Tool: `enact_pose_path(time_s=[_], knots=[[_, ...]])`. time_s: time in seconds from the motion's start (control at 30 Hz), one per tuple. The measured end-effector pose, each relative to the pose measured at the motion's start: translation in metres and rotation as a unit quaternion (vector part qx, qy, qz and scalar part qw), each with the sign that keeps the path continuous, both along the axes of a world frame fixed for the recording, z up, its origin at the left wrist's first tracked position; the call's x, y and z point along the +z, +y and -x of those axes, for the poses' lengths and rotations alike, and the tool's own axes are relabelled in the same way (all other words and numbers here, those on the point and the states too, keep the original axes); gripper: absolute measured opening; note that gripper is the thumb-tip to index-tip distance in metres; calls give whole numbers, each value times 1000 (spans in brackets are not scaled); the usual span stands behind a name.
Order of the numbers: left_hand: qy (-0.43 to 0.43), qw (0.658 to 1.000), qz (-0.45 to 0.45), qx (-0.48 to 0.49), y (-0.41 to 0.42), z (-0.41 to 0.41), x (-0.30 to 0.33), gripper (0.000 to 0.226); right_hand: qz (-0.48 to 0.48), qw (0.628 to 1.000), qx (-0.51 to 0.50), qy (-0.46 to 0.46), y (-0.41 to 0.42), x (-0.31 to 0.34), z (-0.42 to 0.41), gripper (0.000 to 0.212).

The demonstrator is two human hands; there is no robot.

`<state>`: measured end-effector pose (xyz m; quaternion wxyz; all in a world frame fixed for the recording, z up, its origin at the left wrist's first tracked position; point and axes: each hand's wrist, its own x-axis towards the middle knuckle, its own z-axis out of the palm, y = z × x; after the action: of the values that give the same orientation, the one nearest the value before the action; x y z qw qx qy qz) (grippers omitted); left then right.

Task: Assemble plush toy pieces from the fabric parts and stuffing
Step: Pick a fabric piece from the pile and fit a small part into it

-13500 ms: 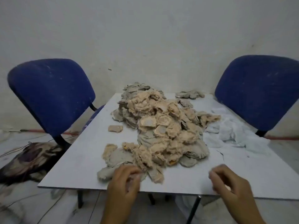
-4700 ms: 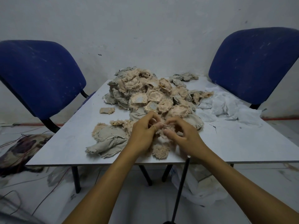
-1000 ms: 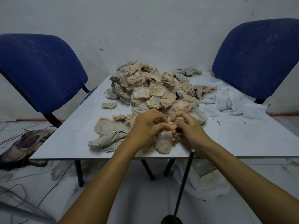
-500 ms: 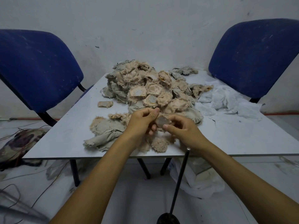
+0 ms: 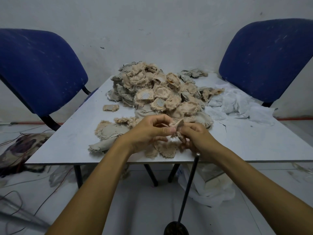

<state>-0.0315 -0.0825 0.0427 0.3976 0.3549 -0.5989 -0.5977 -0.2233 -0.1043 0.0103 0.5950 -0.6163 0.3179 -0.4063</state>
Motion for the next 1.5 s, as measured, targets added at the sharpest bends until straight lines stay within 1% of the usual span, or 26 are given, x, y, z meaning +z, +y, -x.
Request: enact_pose_path(time_s=[0.07,0.17,0.23,0.27,0.33,0.4,0.47,0.53,0.6,0.73,0.87,0.93,1.0,1.07,1.1,1.13,1.2,1.23,1.27,1.33,1.37,1.43,1.47,1.5], knots=[[11,999,18,25,0,3,-3,20,-14,1000,7,-7,0,1,-2,33],[21,997,40,55,1,8,-4,18,-17,1000,-23,6,-2,1,-2,40],[22,996,49,72,1,13,-6,21,-16,998,-50,26,-3,1,-2,34],[25,995,48,87,0,16,-6,23,-17,998,-60,32,-3,1,-2,32],[44,990,35,126,-2,17,-7,23,-28,997,-68,25,-4,1,-4,35],[64,987,9,146,-3,16,-6,27,-46,997,-66,3,-3,3,-6,29],[66,987,-26,147,-4,15,-5,34,-61,996,-58,-15,-3,4,-5,22],[58,988,-51,136,-5,15,-7,38,-66,996,-49,-21,-3,3,-3,23],[58,991,-62,103,-5,12,-9,35,-64,997,-42,-21,-3,2,-2,26],[48,997,-38,55,-6,9,-9,26,-72,996,-37,-22,-2,5,-4,23],[75,996,-28,30,-5,16,-11,11,-109,992,-42,-36,-2,8,-7,40],[93,995,-33,24,-5,18,-12,10,-123,991,-30,-51,-2,8,-5,39],[127,990,-42,39,-6,20,-12,11,-142,986,11,-86,-2,8,0,40],[177,981,-60,60,-7,21,-11,15,-143,980,70,-120,-3,6,5,47],[200,975,-68,66,-7,20,-11,18,-130,979,91,-129,-3,5,7,47],[215,972,-70,70,-7,20,-10,19,-114,979,102,-136,-4,4,7,40],[220,970,-65,84,-6,21,-10,15,-89,983,83,-139,-3,3,3,18],[209,971,-59,102,-6,22,-11,14,-79,986,60,-135,-3,4,1,13],[187,973,-46,129,-6,23,-11,17,-66,989,35,-127,-3,3,-1,12],[103,975,9,198,-5,25,-13,22,-34,995,-22,-96,-3,1,-5,14],[39,970,51,234,-5,26,-14,22,-13,996,-53,-70,-2,0,-7,18],[-82,945,142,283,-6,28,-16,23,39,993,-113,-19,-1,-2,-10,22],[-112,935,171,291,-5,29,-16,24,66,988,-142,-4,-1,-2,-11,22],[-120,932,184,290,-4,29,-14,26,93,981,-167,4,-1,-2,-12,22]])
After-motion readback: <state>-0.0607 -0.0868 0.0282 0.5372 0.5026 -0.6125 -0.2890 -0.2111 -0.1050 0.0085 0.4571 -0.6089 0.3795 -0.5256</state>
